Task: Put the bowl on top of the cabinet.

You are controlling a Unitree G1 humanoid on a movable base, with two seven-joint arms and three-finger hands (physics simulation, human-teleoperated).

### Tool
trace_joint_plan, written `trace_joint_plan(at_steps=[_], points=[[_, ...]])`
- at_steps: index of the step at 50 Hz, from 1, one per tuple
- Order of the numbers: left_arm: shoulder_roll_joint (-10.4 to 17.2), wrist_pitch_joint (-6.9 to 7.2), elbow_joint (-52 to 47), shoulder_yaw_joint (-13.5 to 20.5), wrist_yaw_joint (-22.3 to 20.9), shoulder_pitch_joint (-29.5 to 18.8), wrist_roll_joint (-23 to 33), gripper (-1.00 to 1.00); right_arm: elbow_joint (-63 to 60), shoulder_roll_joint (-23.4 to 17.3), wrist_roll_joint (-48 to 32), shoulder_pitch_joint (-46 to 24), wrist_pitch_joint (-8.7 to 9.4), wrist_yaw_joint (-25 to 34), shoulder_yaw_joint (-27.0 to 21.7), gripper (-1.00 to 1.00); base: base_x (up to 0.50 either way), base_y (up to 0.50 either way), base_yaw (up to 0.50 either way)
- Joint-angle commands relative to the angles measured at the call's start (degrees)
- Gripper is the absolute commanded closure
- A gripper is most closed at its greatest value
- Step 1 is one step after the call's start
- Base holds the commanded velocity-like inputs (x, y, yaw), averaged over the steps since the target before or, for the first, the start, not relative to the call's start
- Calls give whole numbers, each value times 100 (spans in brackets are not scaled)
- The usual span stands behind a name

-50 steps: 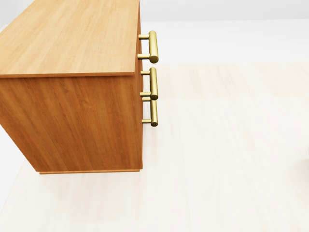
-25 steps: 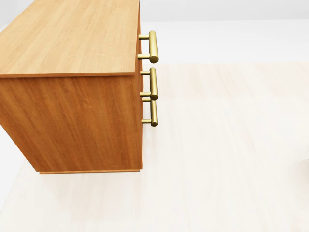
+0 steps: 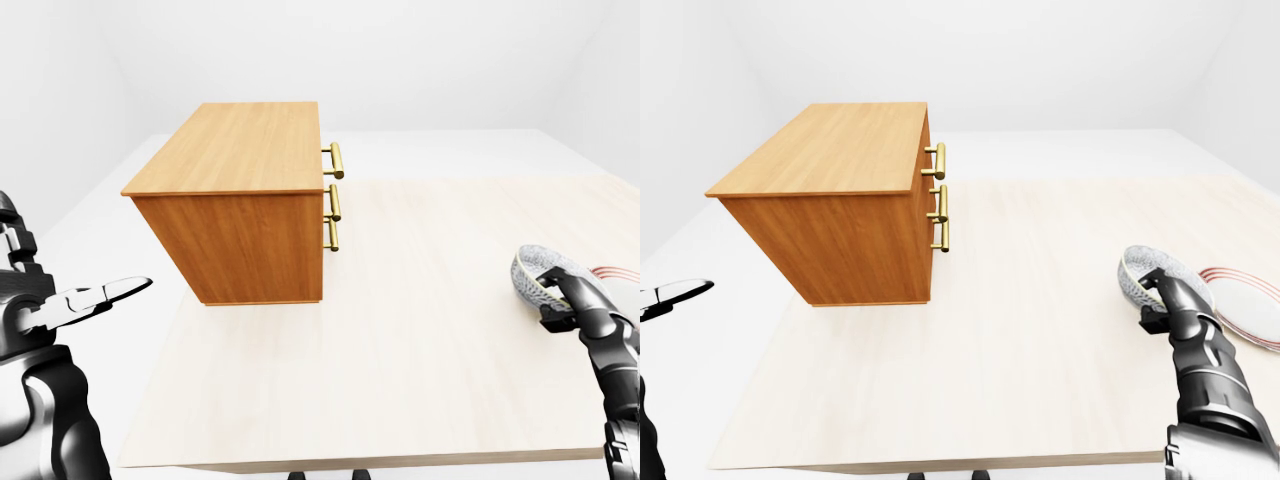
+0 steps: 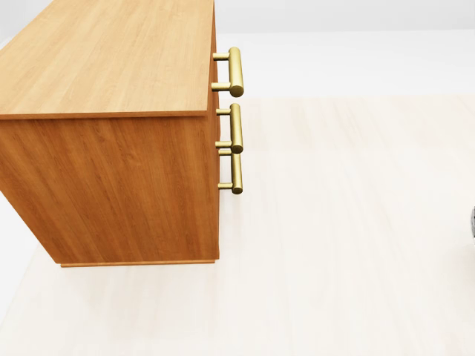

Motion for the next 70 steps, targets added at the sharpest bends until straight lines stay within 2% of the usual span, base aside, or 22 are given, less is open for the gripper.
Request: trace_joint_plan(at_steps=[1,2,4,7,9,13,17,27,30,38,40,43,44,52,57,63,70], points=[[-18,0,-1,-29,-7,9,25,-100,-1161,-156,-772,-689,642,527,-51,100,0,0,0],[-15,0,12,-22,-5,0,20,-100,-1296,-210,-939,-1018,813,733,-12,100,0,0,0],[-6,0,7,-16,-5,-2,14,-100,-1189,-296,-1325,-1657,919,1029,133,100,0,0,0],[4,0,-17,6,-1,-3,-8,-100,-913,-391,-1903,-2536,931,1304,349,100,0,0,0],[-4,0,1,-31,9,-17,22,-100,-765,-383,-2297,-3380,938,1763,522,100,0,0,0],[-11,0,-3,-49,6,-17,31,-100,-196,-251,-2974,-4531,938,1937,761,100,0,0,0],[2,0,-13,-27,16,-28,6,-100,345,89,-3523,-5536,938,1982,982,100,0,0,0],[2,0,-9,-80,26,-47,41,-100,852,888,-4310,-6758,938,2180,1189,100,0,0,0],[-8,0,-8,-101,18,-42,55,-100,981,1444,-4447,-7199,938,2275,1255,100,0,0,0],[9,0,-65,-60,21,-51,-1,-100,1177,2526,-4455,-7402,938,2084,1225,100,0,0,0],[10,0,-70,-63,22,-54,-5,-100,1191,2637,-4416,-7415,938,2064,1215,100,0,0,0],[-16,0,-33,-120,19,-56,35,-100,1214,3019,-4375,-7371,938,1991,1254,100,0,0,0],[-27,0,-34,-166,18,-58,63,-100,1236,3118,-4515,-7316,938,2002,1400,100,0,0,0],[-35,0,-92,-211,24,-78,67,-100,1195,3818,-4321,-7301,938,1886,1360,100,0,0,0],[-38,0,-66,-211,14,-83,74,-100,1167,4173,-4316,-7366,938,1898,1467,100,0,0,0],[-38,0,-33,-207,9,-93,61,-100,1162,4417,-4289,-7526,938,1912,1512,100,0,0,0],[-34,0,-44,-199,16,-84,36,-100,1156,4472,-4288,-7644,938,1929,1535,100,0,0,0]])
